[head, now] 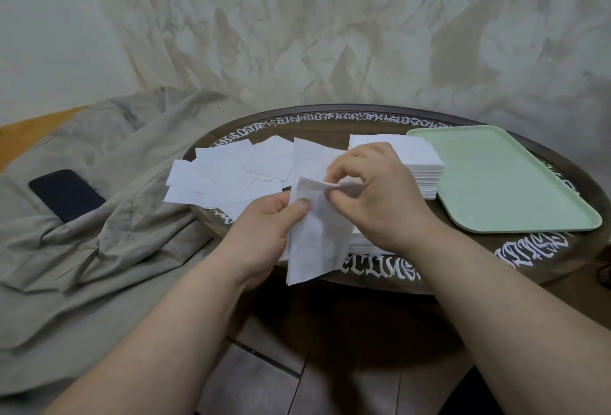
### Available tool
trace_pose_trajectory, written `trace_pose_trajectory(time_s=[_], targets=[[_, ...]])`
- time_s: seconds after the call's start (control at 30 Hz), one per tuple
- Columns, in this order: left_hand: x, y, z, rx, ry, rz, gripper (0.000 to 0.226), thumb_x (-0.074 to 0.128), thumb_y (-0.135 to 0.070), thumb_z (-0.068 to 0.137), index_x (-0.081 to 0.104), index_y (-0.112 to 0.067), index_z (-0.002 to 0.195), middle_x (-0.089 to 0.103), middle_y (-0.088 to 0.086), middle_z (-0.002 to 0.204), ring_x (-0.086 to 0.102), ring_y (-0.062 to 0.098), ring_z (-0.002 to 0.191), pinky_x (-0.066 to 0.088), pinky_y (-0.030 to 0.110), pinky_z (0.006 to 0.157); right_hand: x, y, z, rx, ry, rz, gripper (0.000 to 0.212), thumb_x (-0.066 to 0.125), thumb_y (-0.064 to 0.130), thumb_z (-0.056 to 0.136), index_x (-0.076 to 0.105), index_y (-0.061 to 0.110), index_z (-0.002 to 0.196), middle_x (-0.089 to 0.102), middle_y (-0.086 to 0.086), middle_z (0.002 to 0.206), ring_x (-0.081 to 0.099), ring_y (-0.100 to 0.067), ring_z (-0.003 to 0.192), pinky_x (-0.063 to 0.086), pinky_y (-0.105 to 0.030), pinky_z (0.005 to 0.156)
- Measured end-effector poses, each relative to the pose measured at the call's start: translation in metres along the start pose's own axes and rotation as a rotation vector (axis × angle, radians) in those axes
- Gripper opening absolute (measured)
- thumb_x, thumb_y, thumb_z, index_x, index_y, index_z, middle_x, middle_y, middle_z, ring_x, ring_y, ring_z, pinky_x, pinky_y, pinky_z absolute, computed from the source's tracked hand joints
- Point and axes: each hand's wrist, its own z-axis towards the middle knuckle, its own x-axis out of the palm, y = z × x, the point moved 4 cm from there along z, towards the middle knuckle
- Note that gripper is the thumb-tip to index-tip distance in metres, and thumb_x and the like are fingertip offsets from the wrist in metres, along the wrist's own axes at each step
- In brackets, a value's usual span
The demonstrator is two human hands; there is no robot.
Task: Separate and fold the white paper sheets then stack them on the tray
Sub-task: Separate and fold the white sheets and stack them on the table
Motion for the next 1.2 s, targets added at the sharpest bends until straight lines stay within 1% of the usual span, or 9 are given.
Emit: trace_pose_trajectory(time_s=[0.2, 0.3, 0.43, 0.6, 0.7, 0.87, 0.97, 1.1, 1.2], targets=[[-0.004, -0.002, 0.001, 0.003, -0.028, -0.042, 0.027, 0.044, -0.016, 0.102, 0.070, -0.008, 0.097, 0.074, 0.012, 0.095, 0.069, 0.024, 0.084, 0.053, 0.031, 0.066, -0.007, 0.008, -0.001, -0.032, 0.035, 0.111, 0.006, 0.070, 0.014, 0.078, 0.070, 0.019, 0.081, 0.056, 0.025, 0.073, 0.052, -0.006, 0.080, 0.036, -0.008, 0.072], [-0.004, -0.004, 0.000, 0.001, -0.020, -0.129, 0.026, 0.043, -0.017, 0.102, 0.068, -0.008, 0.103, 0.075, 0.010, 0.097, 0.070, 0.022, 0.086, 0.055, 0.034, 0.073, -0.010, 0.004, 0.000, 0.127, 0.103, 0.340, 0.010, 0.073, 0.011, 0.079, 0.073, 0.018, 0.086, 0.069, 0.004, 0.076, 0.059, -0.006, 0.072, 0.045, -0.020, 0.069], [-0.001, -0.008, -0.005, 0.008, 0.019, -0.254, 0.027, 0.045, -0.018, 0.099, 0.067, -0.006, 0.107, 0.074, 0.011, 0.103, 0.071, 0.023, 0.091, 0.057, 0.035, 0.078, -0.002, -0.003, -0.008, 0.390, 0.210, 0.609, 0.005, 0.075, 0.009, 0.080, 0.074, 0.009, 0.085, 0.074, -0.009, 0.087, 0.068, -0.013, 0.079, 0.053, -0.030, 0.075], [0.001, -0.011, -0.008, 0.000, 0.009, -0.371, 0.035, 0.042, -0.025, 0.100, 0.066, -0.006, 0.118, 0.072, 0.012, 0.113, 0.070, 0.027, 0.102, 0.056, 0.043, 0.086, -0.003, -0.011, -0.013, 0.522, 0.199, 0.654, 0.011, 0.072, 0.005, 0.081, 0.073, 0.016, 0.080, 0.075, 0.003, 0.087, 0.071, -0.014, 0.082, 0.058, -0.034, 0.078], [-0.002, -0.012, -0.006, -0.012, -0.034, -0.370, 0.036, 0.042, -0.032, 0.101, 0.069, -0.013, 0.113, 0.074, 0.006, 0.105, 0.072, 0.021, 0.092, 0.060, 0.039, 0.071, -0.002, -0.013, -0.016, 0.543, 0.228, 0.599, 0.007, 0.069, 0.006, 0.082, 0.072, 0.012, 0.085, 0.075, 0.001, 0.091, 0.071, -0.018, 0.089, 0.056, -0.040, 0.085], [-0.003, -0.011, -0.004, 0.016, -0.008, -0.226, 0.034, 0.054, -0.026, 0.093, 0.071, -0.005, 0.114, 0.072, 0.015, 0.112, 0.069, 0.028, 0.099, 0.055, 0.045, 0.083, -0.002, -0.010, -0.019, 0.508, 0.282, 0.560, 0.009, 0.068, 0.009, 0.085, 0.073, 0.014, 0.091, 0.074, 0.002, 0.092, 0.068, -0.007, 0.080, 0.053, -0.017, 0.068], [-0.004, -0.012, -0.001, 0.045, -0.005, -0.180, 0.035, 0.061, -0.025, 0.082, 0.071, -0.005, 0.109, 0.075, 0.012, 0.101, 0.071, 0.022, 0.085, 0.060, 0.036, 0.069, 0.001, -0.010, -0.016, 0.504, 0.297, 0.540, 0.010, 0.067, 0.009, 0.086, 0.073, 0.013, 0.092, 0.074, 0.002, 0.091, 0.069, -0.009, 0.082, 0.053, -0.019, 0.067], [-0.013, -0.012, 0.006, 0.056, -0.157, -0.204, 0.020, 0.055, -0.006, 0.092, 0.069, 0.000, 0.105, 0.075, 0.016, 0.100, 0.072, 0.027, 0.089, 0.059, 0.038, 0.079, -0.002, -0.021, -0.012, 0.590, 0.188, 0.609, 0.008, 0.065, 0.007, 0.085, 0.072, 0.011, 0.085, 0.075, -0.001, 0.087, 0.071, -0.022, 0.085, 0.055, -0.038, 0.078], [-0.025, -0.011, 0.006, 0.033, -0.264, -0.350, 0.036, 0.044, 0.000, 0.090, 0.059, 0.011, 0.121, 0.067, 0.024, 0.119, 0.064, 0.038, 0.112, 0.052, 0.050, 0.097, -0.012, -0.031, -0.011, 0.701, 0.024, 0.777, 0.014, 0.060, -0.001, 0.085, 0.071, 0.009, 0.085, 0.076, -0.003, 0.087, 0.071, -0.025, 0.086, 0.055, -0.042, 0.082]])
